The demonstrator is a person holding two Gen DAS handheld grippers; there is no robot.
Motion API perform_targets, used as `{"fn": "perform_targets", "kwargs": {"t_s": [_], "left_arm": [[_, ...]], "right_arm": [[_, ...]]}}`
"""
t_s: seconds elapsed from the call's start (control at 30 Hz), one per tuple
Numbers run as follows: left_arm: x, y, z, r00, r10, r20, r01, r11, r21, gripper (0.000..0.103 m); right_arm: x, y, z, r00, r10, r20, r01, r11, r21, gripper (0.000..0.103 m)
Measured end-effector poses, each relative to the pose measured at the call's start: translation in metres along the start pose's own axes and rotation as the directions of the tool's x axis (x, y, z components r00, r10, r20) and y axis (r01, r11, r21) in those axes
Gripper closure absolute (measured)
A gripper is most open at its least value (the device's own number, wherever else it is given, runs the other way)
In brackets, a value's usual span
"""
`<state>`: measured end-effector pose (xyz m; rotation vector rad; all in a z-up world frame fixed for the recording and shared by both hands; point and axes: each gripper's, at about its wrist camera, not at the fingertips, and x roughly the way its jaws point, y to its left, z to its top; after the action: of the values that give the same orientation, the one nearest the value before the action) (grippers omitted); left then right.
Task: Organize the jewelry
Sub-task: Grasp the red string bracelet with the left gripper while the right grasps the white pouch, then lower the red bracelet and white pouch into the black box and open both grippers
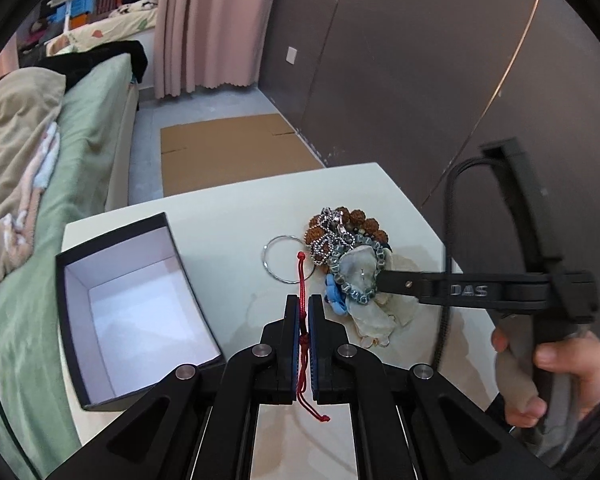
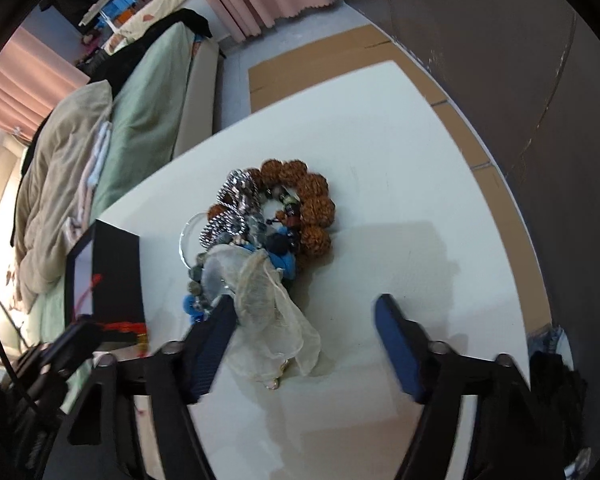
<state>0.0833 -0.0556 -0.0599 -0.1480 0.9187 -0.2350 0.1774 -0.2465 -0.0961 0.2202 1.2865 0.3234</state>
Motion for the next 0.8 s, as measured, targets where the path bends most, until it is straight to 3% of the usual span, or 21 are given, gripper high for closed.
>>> {"fn": "perform_targets", "kwargs": {"t_s": [0.13, 0.27, 0.47, 0.8], "left_arm": [[-0.009, 0.004, -0.001, 1.0, 0.01, 0.024, -0.01, 1.0, -0.008, 0.099], [-0.02, 0.016, -0.002, 0.999, 0.018, 0.048, -0.016, 0.999, -0.035, 0.1], [-0.036, 0.032, 0.0, 0.996, 0.024, 0.086, -0.017, 0.997, -0.077, 0.099], [-0.057, 0.056, 0.001, 0.988, 0.042, 0.15, -0.022, 0.991, -0.134, 0.099]], "right_arm": [[0.002, -0.002, -0.002, 0.997, 0.081, -0.003, -0.081, 0.997, 0.019, 0.094], [-0.013, 0.004, -0.007, 0.994, 0.095, 0.053, -0.096, 0.995, 0.001, 0.098], [-0.042, 0.008, -0.013, 0.972, 0.189, 0.138, -0.193, 0.981, 0.016, 0.099], [-0.071, 0.049, -0.018, 0.898, 0.366, 0.242, -0.362, 0.93, -0.064, 0.099]]}}
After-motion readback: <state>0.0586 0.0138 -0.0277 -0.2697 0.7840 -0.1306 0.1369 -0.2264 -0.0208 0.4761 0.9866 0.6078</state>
